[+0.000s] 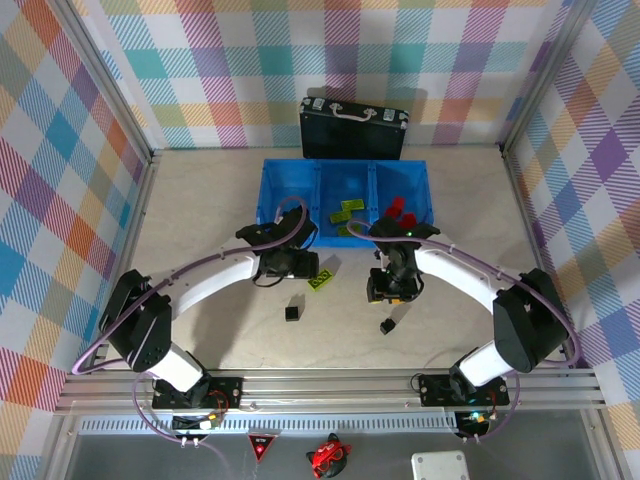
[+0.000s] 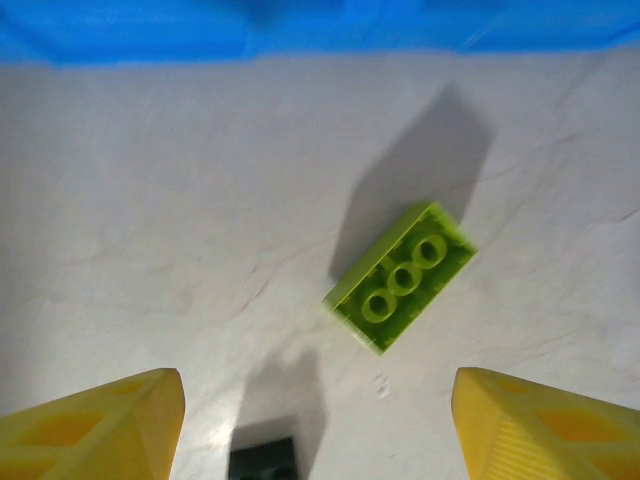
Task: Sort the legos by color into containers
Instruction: Pick up the lego from the middle-left of the table.
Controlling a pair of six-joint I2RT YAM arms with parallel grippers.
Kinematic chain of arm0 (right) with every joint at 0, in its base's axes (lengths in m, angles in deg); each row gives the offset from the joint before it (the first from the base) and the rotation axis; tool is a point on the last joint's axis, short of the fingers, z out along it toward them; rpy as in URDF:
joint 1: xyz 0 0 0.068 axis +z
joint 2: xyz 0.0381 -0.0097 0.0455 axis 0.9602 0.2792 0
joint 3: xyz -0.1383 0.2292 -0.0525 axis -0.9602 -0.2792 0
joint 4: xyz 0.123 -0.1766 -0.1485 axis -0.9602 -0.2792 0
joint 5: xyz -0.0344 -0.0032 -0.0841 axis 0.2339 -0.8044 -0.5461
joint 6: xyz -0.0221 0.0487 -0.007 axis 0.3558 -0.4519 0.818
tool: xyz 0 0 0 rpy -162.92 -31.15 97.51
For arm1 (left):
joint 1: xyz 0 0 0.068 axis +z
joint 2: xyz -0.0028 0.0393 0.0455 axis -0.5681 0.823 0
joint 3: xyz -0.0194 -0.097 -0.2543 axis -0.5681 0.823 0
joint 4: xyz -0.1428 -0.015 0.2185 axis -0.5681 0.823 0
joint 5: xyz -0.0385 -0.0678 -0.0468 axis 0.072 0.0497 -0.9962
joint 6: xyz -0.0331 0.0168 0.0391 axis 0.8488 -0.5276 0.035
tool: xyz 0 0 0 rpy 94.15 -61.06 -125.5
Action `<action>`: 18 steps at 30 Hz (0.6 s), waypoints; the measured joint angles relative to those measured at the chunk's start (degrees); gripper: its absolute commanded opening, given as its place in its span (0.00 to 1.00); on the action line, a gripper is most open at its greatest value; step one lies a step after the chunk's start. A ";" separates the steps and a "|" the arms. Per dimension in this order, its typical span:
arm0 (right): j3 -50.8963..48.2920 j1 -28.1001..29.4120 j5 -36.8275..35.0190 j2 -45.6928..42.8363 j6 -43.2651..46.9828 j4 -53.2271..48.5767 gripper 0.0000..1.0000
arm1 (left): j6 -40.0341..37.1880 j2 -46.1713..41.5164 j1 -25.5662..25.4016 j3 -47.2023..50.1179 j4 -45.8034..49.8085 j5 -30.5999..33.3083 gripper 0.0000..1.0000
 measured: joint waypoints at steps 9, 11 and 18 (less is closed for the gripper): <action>0.07 0.52 0.02 1.05 0.04 1.42 0.44 | 5.70 -3.17 -2.99 7.26 3.80 2.12 0.71; 0.20 0.52 0.02 1.18 0.15 1.68 0.43 | 7.21 -3.17 -4.24 8.26 3.80 2.40 0.71; 1.05 0.52 0.04 2.29 0.90 2.45 0.43 | 12.02 -0.94 -7.76 9.94 3.45 2.49 0.65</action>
